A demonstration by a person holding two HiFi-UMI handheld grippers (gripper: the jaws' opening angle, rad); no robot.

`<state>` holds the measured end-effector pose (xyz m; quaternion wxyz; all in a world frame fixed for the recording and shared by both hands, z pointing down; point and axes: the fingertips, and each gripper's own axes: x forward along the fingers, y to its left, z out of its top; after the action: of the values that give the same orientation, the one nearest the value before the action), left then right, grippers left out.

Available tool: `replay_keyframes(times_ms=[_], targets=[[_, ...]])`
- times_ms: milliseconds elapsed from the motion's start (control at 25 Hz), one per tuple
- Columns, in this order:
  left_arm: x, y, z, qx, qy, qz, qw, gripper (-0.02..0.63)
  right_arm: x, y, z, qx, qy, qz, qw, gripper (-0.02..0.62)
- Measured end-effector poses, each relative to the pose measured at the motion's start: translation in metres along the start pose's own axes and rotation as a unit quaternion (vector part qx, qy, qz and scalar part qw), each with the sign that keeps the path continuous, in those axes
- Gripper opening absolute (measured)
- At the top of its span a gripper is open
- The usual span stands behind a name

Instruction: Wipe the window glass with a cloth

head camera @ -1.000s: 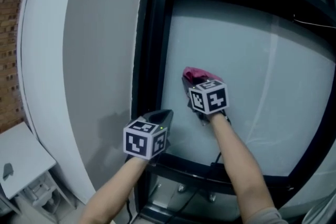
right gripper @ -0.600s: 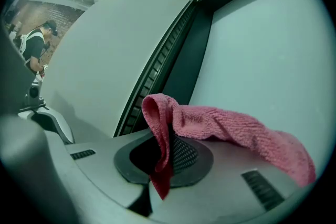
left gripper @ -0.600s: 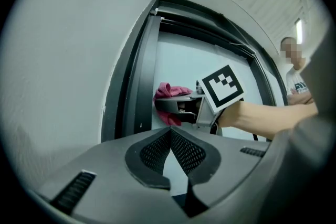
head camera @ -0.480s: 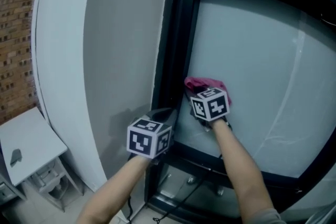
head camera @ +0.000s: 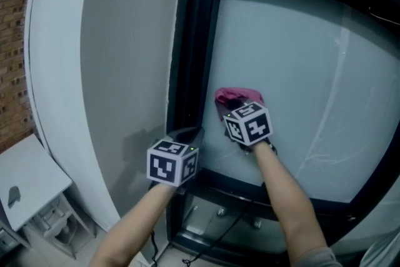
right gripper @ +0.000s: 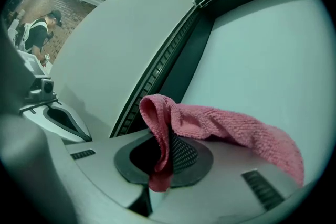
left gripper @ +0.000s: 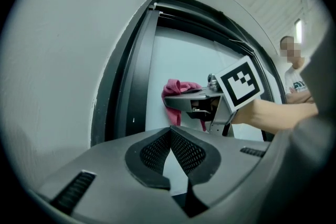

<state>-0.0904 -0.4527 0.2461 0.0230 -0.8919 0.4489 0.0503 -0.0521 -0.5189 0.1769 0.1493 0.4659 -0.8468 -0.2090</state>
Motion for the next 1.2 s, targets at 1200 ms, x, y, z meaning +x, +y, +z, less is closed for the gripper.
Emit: replay_keyframes(times_ms=[1200], targets=[[0.112,-0.258,0.022,0.018,-0.013,-0.214,0.9767,0.005,-0.316,-0.247,-0.041,0.048,-0.044,-0.276,0.959,0.014]])
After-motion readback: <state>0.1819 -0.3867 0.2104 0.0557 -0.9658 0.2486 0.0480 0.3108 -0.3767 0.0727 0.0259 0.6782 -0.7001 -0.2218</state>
